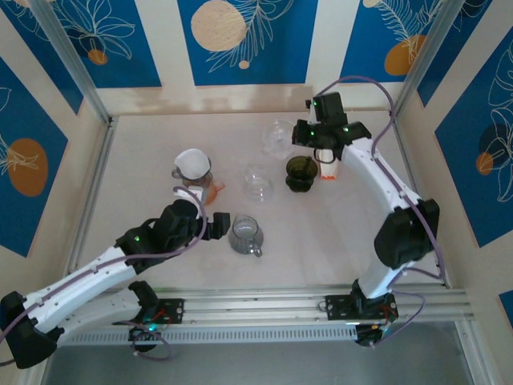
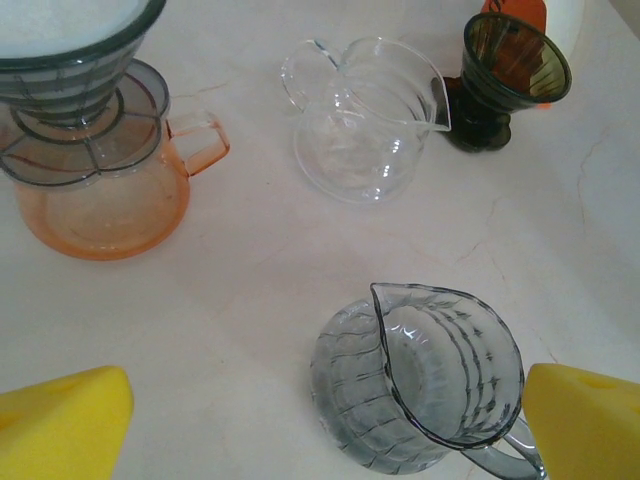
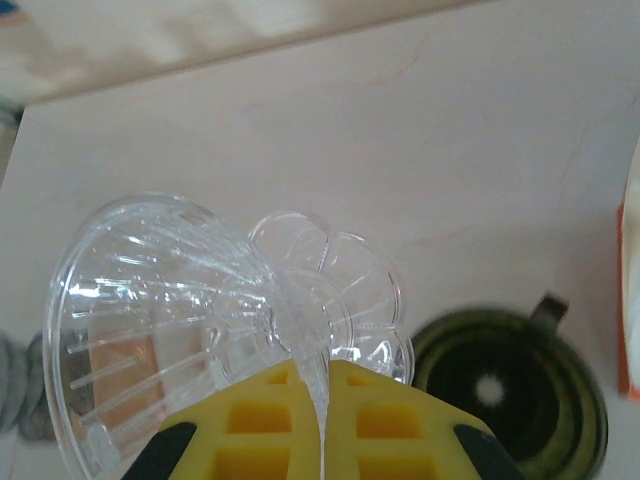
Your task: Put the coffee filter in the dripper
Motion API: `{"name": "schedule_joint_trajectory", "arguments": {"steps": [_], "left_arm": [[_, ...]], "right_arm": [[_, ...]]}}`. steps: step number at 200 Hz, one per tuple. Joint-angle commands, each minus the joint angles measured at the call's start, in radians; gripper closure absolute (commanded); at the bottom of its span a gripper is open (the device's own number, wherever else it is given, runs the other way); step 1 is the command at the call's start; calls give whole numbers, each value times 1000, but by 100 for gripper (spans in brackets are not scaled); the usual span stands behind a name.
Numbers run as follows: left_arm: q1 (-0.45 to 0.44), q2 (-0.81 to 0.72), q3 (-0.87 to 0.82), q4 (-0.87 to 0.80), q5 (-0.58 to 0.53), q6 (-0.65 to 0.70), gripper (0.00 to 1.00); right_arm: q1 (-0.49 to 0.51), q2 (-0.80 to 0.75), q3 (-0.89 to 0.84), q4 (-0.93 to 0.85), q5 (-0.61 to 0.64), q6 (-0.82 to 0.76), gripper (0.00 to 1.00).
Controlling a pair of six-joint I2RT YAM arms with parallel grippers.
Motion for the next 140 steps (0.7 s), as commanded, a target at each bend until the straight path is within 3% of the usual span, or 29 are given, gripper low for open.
{"name": "schedule_joint_trajectory", "arguments": {"steps": [1,43,85,140], "left_arm": [[-3,-41,16,-26,-41,2,0],[-2,-76,18,-36,-62,21,0],[-3,-101,11,-39,-82,28,0],[-2,-114,4,-33,-95,36,0]], "right_arm": [[62,-117,-125,-18,-72,39,100],[226,-262,-246,-99,-141,59,100],[395,-271,-267,-186,-153,81,100],[460,-195,-296,-117,-155,105,100]]}}
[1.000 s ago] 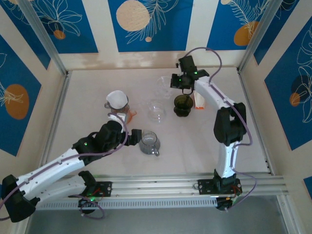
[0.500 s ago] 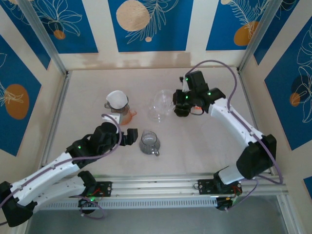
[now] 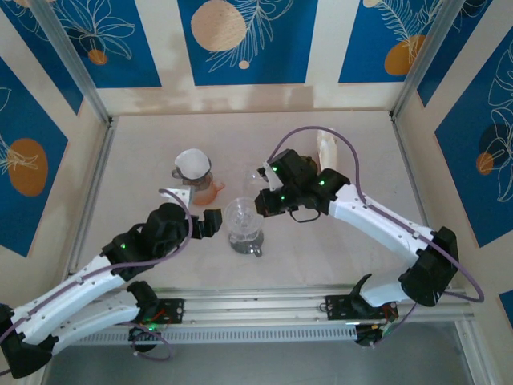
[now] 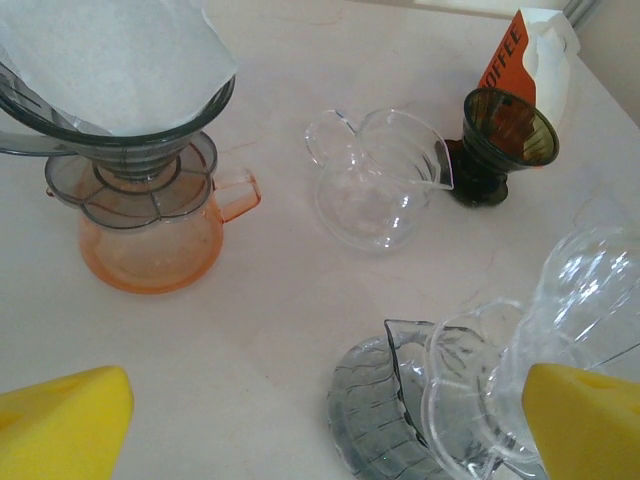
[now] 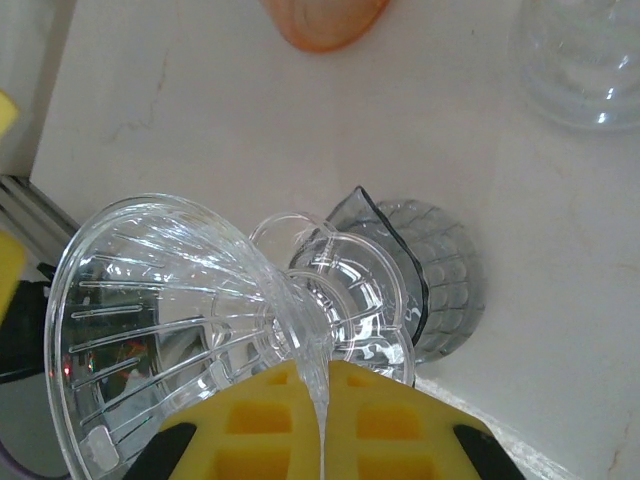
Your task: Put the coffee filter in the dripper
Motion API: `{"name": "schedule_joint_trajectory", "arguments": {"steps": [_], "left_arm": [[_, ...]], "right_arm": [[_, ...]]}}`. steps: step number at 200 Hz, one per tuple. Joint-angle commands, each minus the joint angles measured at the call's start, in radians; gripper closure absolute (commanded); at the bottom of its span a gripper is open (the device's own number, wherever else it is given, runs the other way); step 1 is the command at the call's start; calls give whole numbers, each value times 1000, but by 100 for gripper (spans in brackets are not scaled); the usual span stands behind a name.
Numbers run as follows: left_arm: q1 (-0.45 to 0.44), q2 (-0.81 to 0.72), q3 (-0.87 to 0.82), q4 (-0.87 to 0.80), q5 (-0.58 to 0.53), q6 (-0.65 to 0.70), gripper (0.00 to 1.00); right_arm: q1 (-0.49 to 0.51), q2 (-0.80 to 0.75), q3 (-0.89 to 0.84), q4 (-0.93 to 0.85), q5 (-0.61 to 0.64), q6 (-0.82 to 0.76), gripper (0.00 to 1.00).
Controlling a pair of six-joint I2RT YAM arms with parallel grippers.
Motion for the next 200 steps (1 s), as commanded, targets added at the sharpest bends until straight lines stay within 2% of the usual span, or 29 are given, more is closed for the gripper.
{"name": "schedule_joint_trajectory", "arguments": {"steps": [1,48,160,174,200], "left_arm": [[-2,-8,5,-12,-25,27,0],[-3,-15,-7,-15,-28,28,0],[-2,-10,-18,-6,-29,29,0],[-3,-9,-19,-5,-25,28,0],[-1,-6,-19,-3,-16,28,0]], "right_arm": [[16,35,-11,29,-21,26,100],[10,70,-18,37,15,18,100],[-16,41,-63,28,29,33,98],[-22,33,-70,33,25,36,93],[-21,30,-80,42,15,42,74]]}}
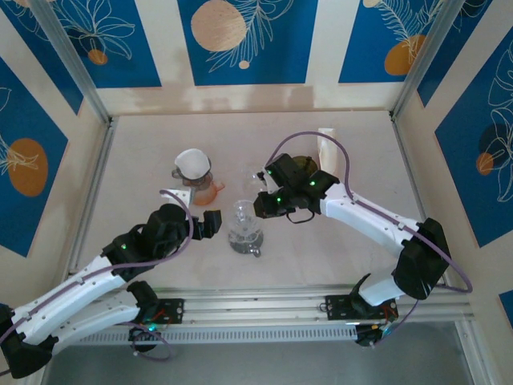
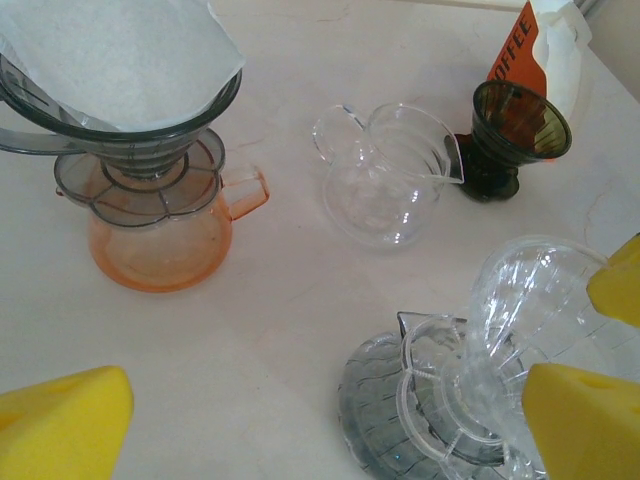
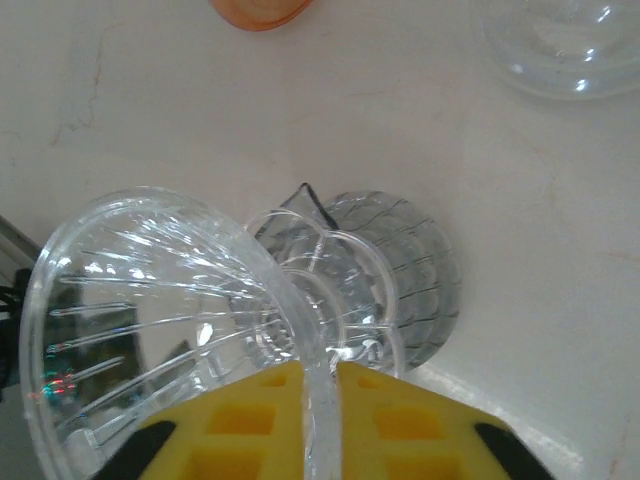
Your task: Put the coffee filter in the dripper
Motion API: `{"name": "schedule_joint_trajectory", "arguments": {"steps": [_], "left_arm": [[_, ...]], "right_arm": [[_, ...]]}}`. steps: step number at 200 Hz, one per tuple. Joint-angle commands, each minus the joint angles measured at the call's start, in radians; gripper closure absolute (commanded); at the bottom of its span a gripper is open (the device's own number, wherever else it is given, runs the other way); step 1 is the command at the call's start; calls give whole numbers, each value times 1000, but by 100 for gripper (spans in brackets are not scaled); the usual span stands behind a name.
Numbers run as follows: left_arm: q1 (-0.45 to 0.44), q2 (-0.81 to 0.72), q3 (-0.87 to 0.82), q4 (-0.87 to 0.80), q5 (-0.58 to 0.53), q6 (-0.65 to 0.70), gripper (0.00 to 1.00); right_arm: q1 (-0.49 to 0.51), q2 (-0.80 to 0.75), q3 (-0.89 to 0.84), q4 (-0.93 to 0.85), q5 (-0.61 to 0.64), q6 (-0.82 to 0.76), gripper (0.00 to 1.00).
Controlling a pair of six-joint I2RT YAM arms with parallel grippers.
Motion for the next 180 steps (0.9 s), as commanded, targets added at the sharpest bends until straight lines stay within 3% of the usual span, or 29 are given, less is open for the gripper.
{"name": "schedule_joint_trajectory", "arguments": {"steps": [1,23,53,120,180], "left_arm": [[-1,-2,-7,-2,-6,11,0],[-2,-1,-5,-3,-5,10,1],[-1,-2,-5,-3,-10,11,0],[-1,4,-15,3,-13,9,0],[-1,33,-12,25,14,16,0]], "right_arm": [[-4,-25,-21,-11,-4,16,73],[0,-31,-24,1,-7,17,54],[11,-50,-24,13,7,16,42],[-21,-158,-37,23,123,23,38],[-255,-171,-50,81,110,-17,43]]}}
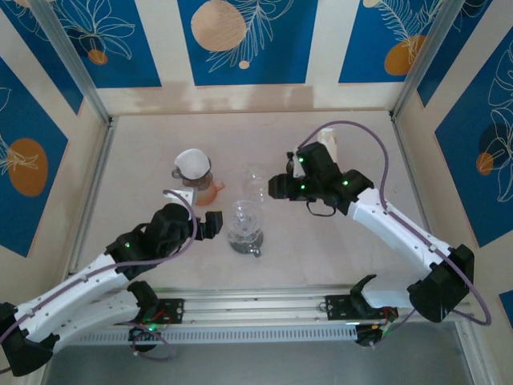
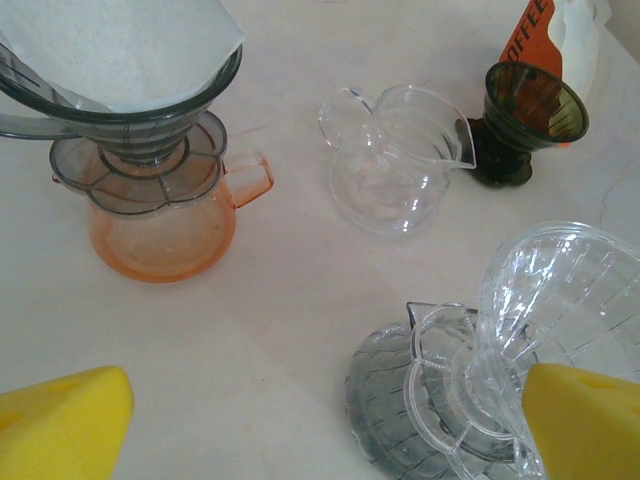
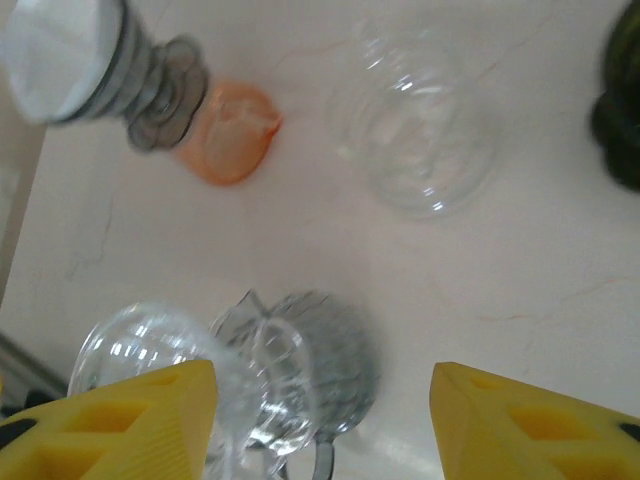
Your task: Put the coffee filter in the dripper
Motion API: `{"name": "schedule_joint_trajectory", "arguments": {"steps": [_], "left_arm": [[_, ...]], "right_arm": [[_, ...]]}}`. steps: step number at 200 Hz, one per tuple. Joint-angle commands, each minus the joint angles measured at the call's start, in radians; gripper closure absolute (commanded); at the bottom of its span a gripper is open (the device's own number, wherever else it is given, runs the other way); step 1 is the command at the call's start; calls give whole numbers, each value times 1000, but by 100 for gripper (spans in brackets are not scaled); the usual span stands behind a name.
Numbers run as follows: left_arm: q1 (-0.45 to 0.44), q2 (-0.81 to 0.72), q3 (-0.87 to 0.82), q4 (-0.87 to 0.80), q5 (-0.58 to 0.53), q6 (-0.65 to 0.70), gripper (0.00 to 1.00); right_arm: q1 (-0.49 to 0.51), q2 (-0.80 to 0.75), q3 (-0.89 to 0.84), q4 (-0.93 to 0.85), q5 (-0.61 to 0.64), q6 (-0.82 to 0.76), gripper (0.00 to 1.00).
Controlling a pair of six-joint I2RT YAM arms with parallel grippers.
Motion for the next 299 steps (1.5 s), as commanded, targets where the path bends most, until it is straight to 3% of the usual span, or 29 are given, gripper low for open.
{"name": "schedule_joint_trajectory", "arguments": {"steps": [1,45,127,177,299], "left_arm": [[-1,3,-6,23,13,16,0],[-1,1,-11,23,18,14,0],[0,17,-20,32,23,0,0],[1,30,-17,36,18,-1,0],[5,58,-13,50,16,8,0]], "right_arm": [[-83,12,-16,36,22,-28,43],[-212,125,39,59,199,-117,50],[-413,418,317,26,202,-202,61],[-465,566,444,-5,209,-158,67],[-500,709,554,-35,221,-65,71]]}}
